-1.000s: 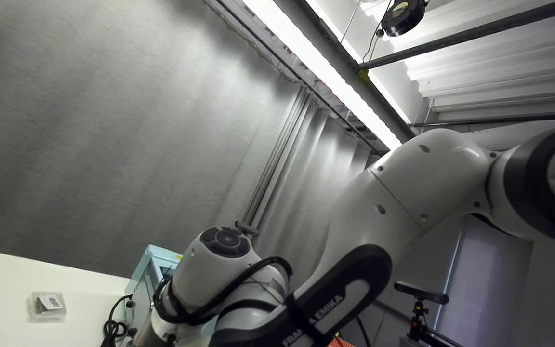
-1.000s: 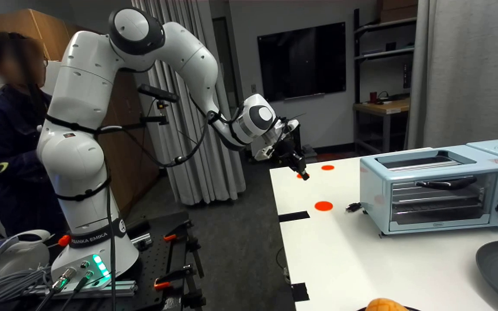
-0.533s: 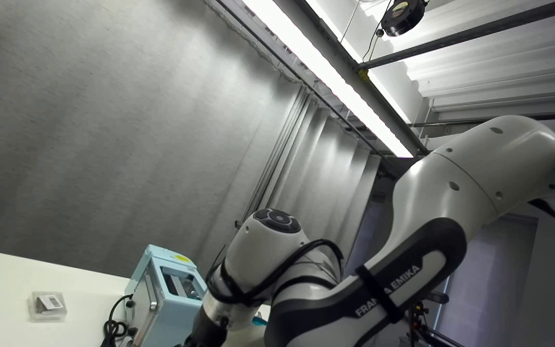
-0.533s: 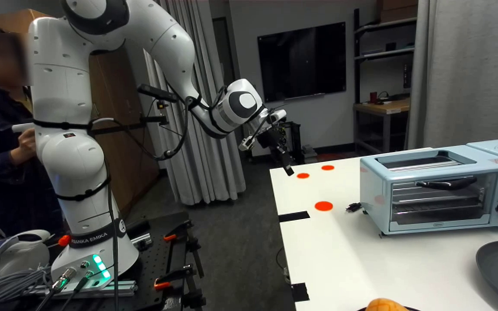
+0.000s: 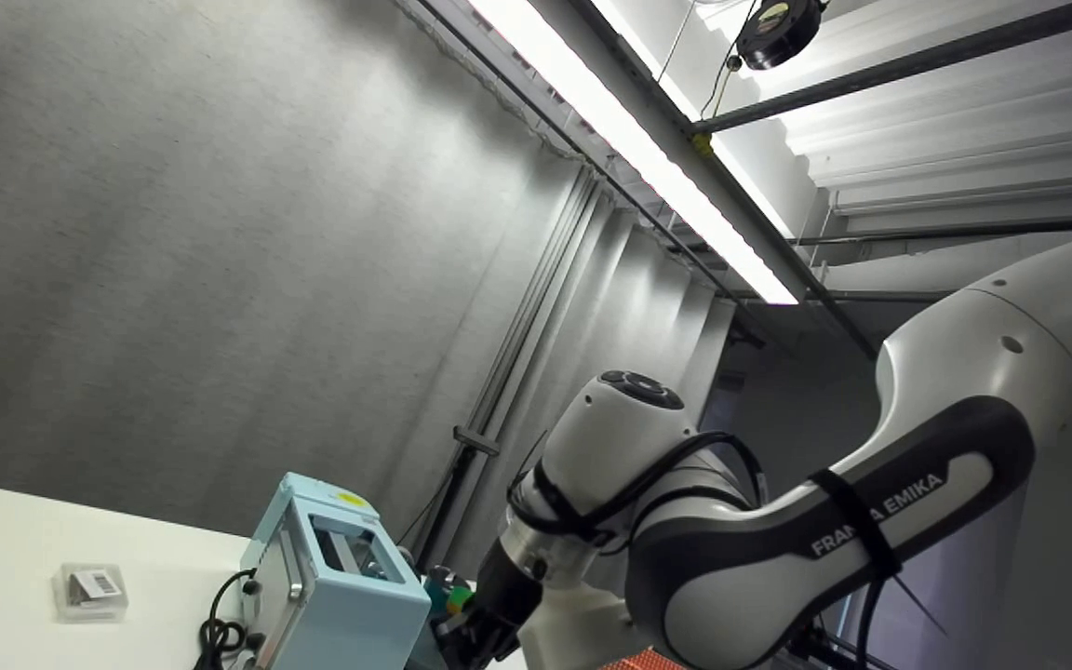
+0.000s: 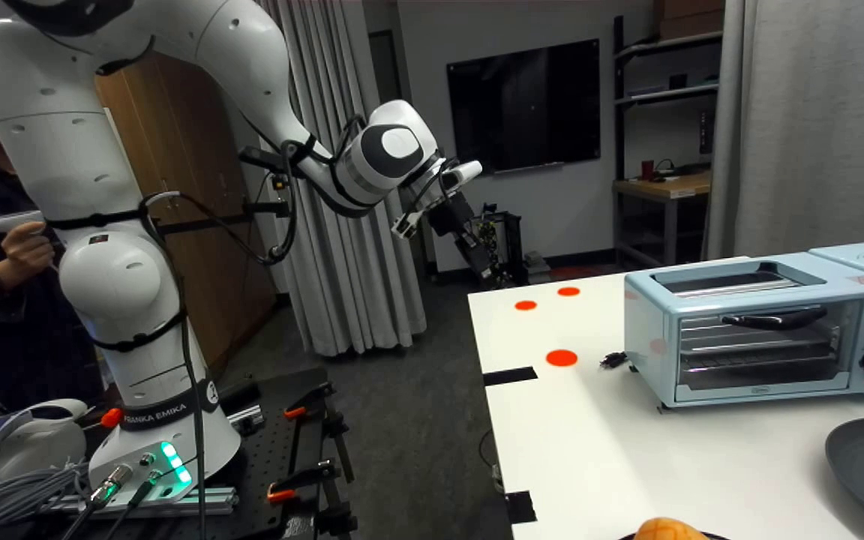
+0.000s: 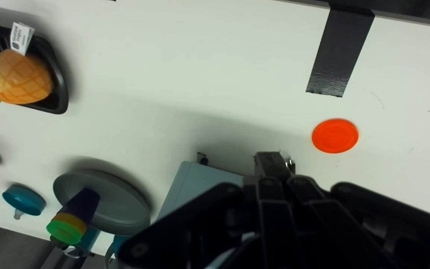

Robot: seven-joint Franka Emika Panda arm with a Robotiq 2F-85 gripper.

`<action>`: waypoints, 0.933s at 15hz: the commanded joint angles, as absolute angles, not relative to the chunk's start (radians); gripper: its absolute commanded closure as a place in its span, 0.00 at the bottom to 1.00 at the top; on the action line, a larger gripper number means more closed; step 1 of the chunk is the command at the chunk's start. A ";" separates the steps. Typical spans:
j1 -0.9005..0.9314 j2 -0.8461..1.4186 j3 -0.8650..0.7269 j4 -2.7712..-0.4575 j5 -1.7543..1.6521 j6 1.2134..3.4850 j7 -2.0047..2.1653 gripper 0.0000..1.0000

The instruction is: Move the orange object backwards

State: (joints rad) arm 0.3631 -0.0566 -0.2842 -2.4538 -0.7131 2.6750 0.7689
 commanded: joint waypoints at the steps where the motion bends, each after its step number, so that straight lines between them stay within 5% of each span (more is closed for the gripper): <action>1: 0.201 -0.201 -0.122 -2.569 -0.633 2.666 0.740 0.90; 2: 0.165 -0.112 -0.087 -2.500 -0.657 2.681 0.750 0.98; 4: 0.132 -0.153 -0.050 -2.536 -0.631 2.682 0.743 0.89; 14: 0.124 -0.169 -0.043 -2.551 -0.626 2.683 0.740 0.89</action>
